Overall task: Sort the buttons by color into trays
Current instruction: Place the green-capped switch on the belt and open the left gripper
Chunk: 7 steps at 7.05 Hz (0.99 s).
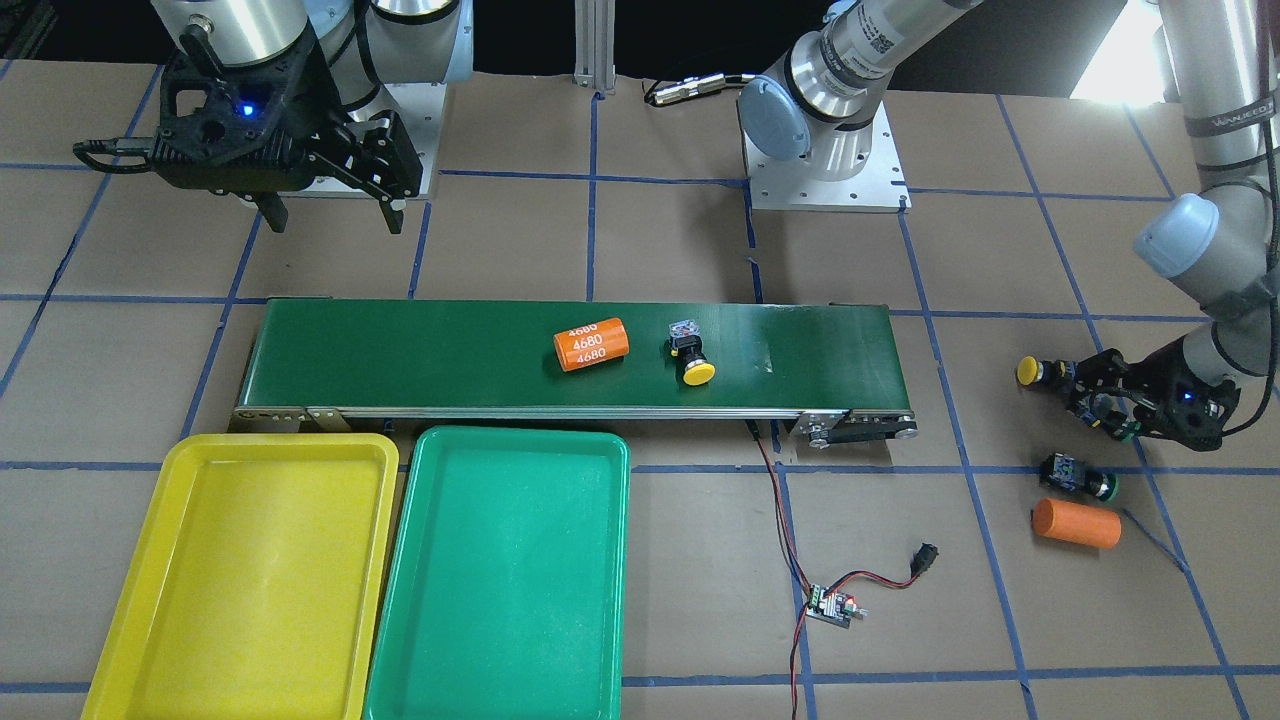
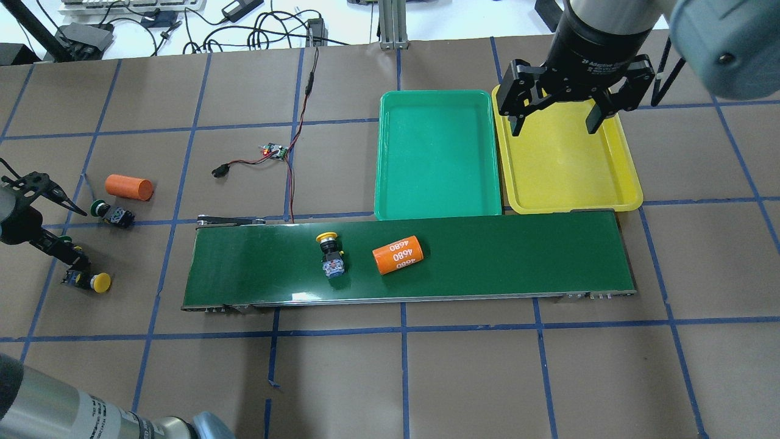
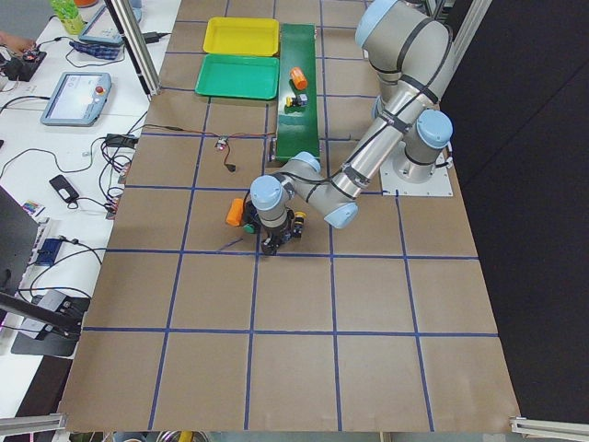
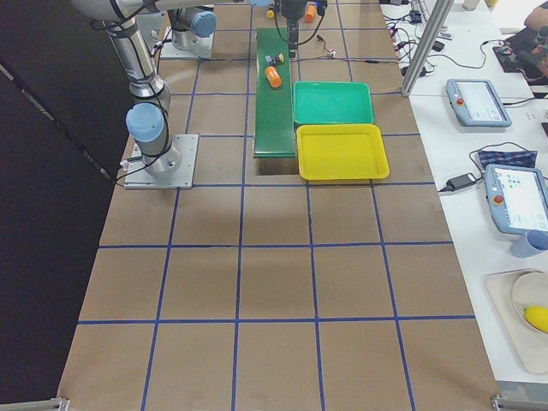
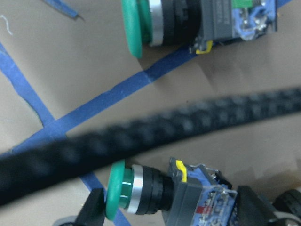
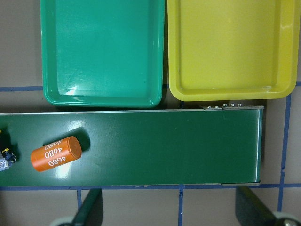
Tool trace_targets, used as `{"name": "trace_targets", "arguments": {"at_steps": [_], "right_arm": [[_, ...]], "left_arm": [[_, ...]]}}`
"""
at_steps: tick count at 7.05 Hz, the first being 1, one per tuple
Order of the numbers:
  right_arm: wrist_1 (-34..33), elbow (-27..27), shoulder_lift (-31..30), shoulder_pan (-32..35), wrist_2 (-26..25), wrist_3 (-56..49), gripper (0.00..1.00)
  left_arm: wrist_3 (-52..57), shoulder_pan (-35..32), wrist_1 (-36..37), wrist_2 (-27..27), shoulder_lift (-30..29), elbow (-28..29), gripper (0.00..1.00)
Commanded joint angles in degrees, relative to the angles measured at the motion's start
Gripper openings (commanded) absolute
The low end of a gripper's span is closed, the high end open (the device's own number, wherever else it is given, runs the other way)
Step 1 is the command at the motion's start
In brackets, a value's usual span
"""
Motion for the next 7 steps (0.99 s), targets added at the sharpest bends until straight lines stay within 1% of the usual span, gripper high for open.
{"name": "trace_targets", "arguments": {"at_steps": [1, 2, 3, 4, 5, 6, 7], "right_arm": [[-0.04, 0.01, -0.06, 0.12, 0.21, 0.27, 1.00], [-0.04, -0.07, -0.06, 0.12, 0.21, 0.27, 1.00], [-0.04, 0.01, -0.06, 0.12, 0.21, 0.27, 1.00], [-0.12, -0.07, -0.06, 0.12, 0.21, 0.36, 1.00], [-0.21, -0.08, -0.06, 0.12, 0.30, 0.45, 1.00], [-0.21, -0.08, -0.06, 0.12, 0.30, 0.54, 1.00], [-0.21, -0.08, -0.06, 0.12, 0.30, 0.54, 1.00]], "left_arm": [[0.35, 0.01, -0.11, 0.11, 0.38, -0.04, 0.46], [-0.61, -0.69, -1.68, -0.06, 2.21, -0.65, 0.22], [-1.57, -1.13, -6.05, -0.41, 4.58, -0.13, 0.16], [-5.58, -2.61, -9.66, -1.20, 7.73, -0.04, 0.13], [-10.58, -6.72, -12.83, -1.30, 10.90, -0.04, 0.12], [-18.55, -11.98, -15.82, -1.38, 14.06, -0.22, 0.12], [-28.20, -18.91, -17.59, -1.47, 16.70, -1.09, 0.12]]}}
